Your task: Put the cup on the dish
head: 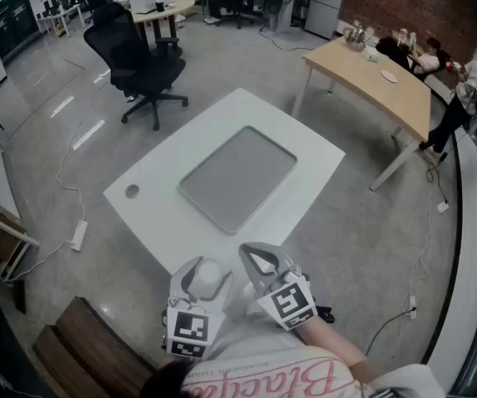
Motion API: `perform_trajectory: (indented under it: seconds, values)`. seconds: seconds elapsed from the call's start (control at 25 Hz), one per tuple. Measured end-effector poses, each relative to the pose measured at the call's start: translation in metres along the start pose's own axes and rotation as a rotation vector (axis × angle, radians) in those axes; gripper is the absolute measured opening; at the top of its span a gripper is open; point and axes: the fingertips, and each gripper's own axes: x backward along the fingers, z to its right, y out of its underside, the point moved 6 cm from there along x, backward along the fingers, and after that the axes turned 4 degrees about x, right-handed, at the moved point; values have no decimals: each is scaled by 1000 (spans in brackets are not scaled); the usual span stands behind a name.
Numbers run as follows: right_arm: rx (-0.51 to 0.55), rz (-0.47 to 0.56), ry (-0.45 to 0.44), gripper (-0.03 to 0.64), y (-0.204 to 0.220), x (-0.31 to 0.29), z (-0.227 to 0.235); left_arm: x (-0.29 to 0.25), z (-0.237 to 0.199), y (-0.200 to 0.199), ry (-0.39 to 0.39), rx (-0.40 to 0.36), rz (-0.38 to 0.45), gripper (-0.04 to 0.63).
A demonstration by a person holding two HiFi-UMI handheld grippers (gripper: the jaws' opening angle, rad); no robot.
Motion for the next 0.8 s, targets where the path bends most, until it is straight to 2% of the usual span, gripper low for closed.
perform_trajectory:
  seconds: [0.8]
  values:
    - [-15,18,64,2,-7,-1,-10,6,-8,4,31,-36,21,260]
